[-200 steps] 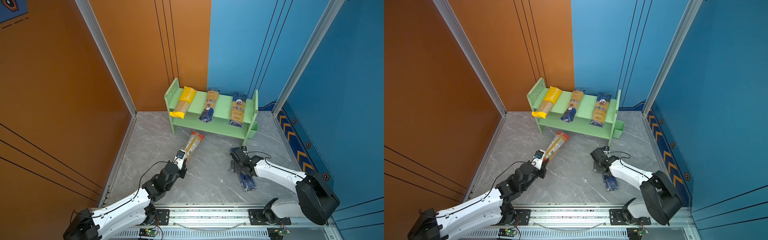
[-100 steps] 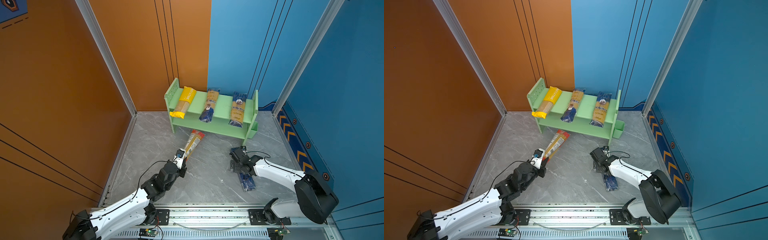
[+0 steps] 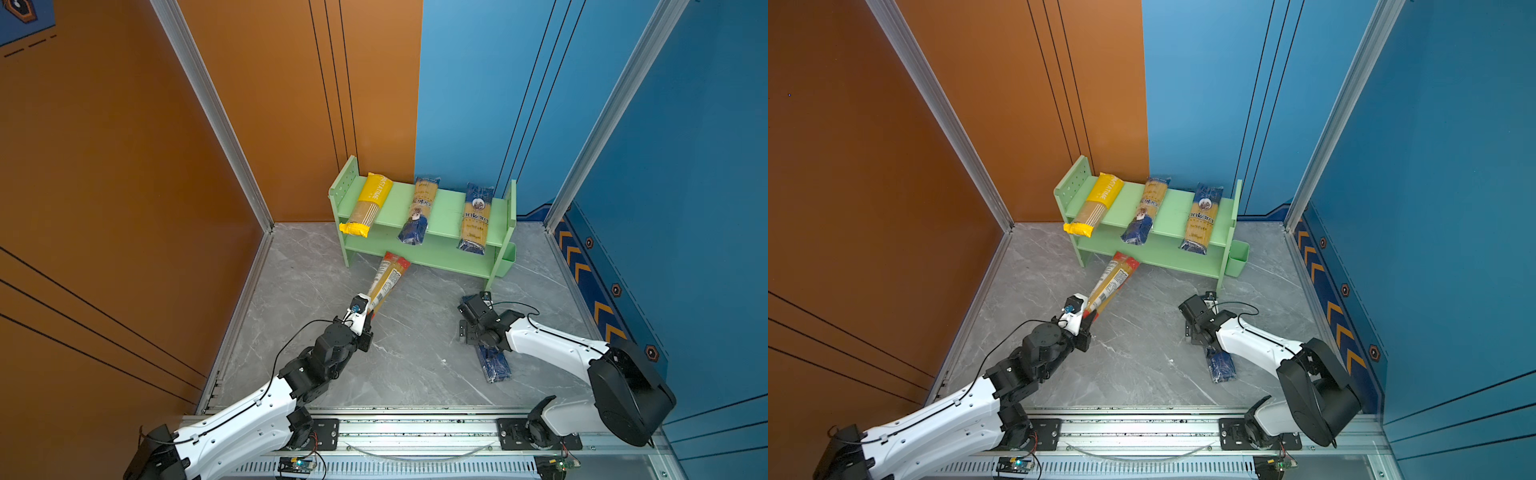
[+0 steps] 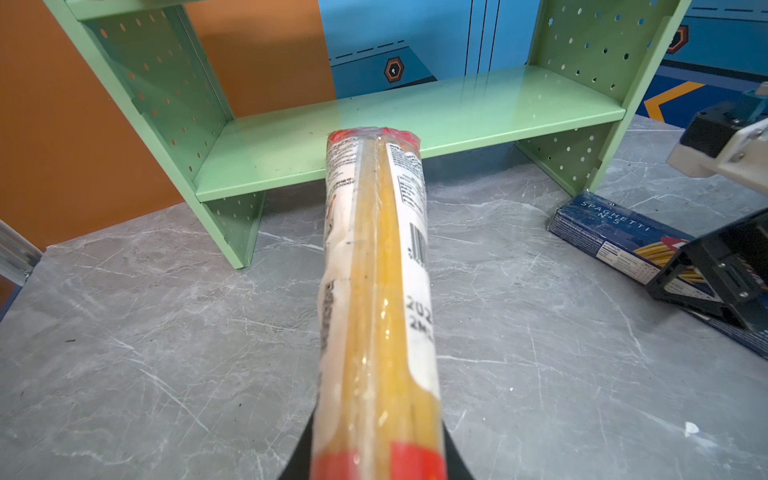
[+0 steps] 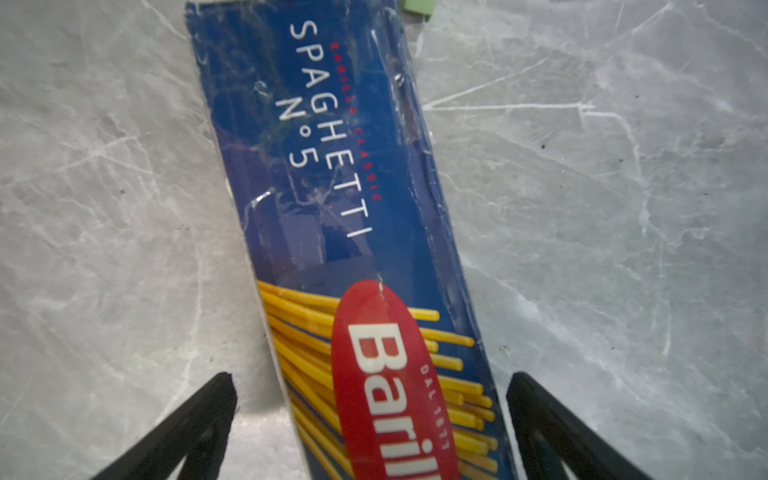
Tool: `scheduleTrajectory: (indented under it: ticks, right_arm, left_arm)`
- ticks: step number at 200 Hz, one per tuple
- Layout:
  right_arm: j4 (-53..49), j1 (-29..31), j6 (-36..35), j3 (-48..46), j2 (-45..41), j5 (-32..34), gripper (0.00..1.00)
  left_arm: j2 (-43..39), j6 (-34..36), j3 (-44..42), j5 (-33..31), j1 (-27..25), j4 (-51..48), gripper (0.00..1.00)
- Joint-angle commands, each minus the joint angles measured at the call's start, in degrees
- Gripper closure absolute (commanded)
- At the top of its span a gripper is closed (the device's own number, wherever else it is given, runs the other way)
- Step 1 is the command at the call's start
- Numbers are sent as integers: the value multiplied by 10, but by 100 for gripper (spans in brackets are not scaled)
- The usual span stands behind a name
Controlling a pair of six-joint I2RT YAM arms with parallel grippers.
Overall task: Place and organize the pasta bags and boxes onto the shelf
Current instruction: 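Push the red-topped bag end-first toward the shelf's lower tier with the left gripper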
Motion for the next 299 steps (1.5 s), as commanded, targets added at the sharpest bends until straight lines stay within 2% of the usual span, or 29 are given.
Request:
scheduleTrajectory:
  ticks: [1, 121, 299]
  right_arm:
    - [1, 4, -6, 13, 6, -1, 0]
    - [1, 8, -4, 12, 4, 1, 0]
    - [2, 12, -1, 10, 4, 3, 0]
  left_arm:
    - [-2, 20, 50, -17, 9, 104, 100]
    - [89, 22, 94, 8, 73, 162, 100]
    - [258, 22, 124, 29, 112, 314, 100]
